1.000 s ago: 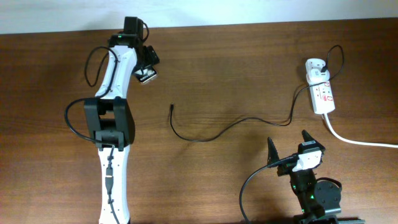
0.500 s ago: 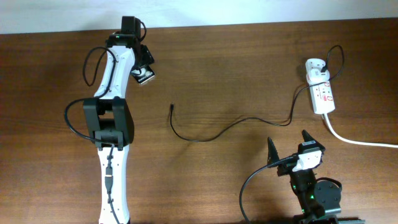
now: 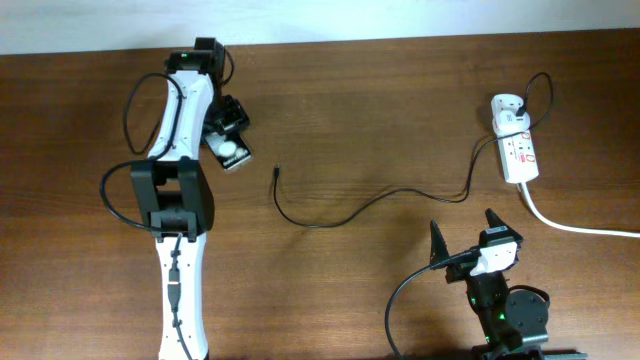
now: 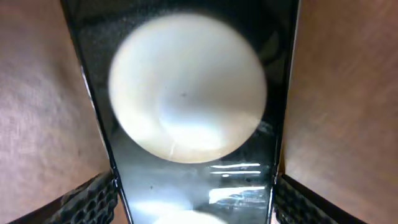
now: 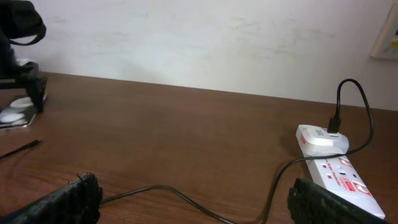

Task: Plug charger to phone and switch on socket
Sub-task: 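Lower the left gripper and close it on the phone's sides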

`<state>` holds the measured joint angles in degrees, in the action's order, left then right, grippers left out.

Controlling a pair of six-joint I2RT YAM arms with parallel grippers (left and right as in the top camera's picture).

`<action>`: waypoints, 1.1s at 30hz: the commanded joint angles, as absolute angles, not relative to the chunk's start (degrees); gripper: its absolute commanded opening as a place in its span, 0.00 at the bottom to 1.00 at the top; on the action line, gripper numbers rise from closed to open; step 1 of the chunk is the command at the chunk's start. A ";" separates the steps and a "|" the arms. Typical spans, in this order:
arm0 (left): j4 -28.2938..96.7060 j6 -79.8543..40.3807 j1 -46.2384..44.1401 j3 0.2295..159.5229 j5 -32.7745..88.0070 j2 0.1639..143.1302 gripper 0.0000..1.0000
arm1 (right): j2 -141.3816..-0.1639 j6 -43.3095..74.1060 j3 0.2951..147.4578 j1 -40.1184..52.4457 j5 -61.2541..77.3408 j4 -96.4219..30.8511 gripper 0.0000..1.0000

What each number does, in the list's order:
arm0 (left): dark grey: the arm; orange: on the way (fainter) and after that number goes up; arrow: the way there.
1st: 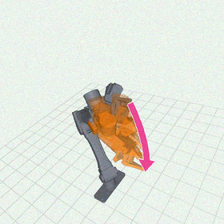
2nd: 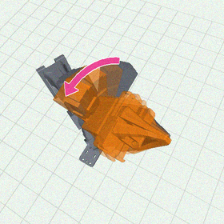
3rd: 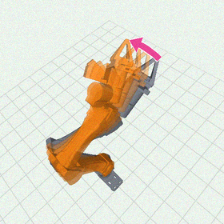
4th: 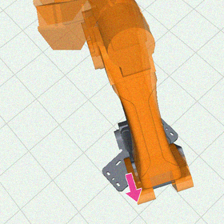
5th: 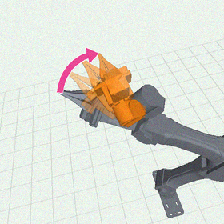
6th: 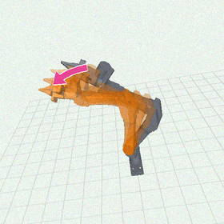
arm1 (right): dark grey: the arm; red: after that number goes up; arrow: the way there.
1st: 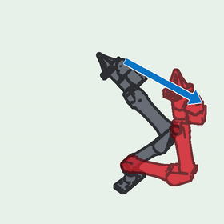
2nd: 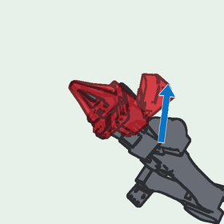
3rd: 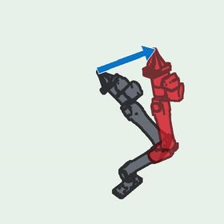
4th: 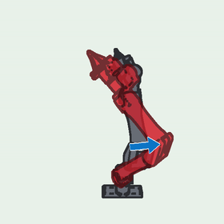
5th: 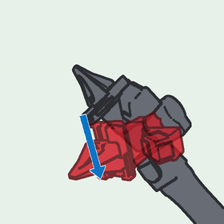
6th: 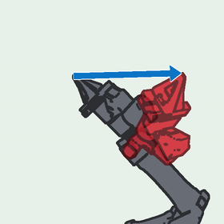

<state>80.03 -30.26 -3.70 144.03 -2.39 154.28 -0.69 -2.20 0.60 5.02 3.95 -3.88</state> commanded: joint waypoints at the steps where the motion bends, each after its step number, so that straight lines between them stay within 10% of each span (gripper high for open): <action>1: 85.06 -29.69 -3.64 139.76 -3.90 161.25 0.89 | -0.21 -2.57 0.32 4.84 4.27 -4.14 0.99; 33: 77.03 -27.59 2.02 139.65 6.13 161.27 0.88 | -0.21 -2.57 0.32 4.84 4.27 -4.14 0.99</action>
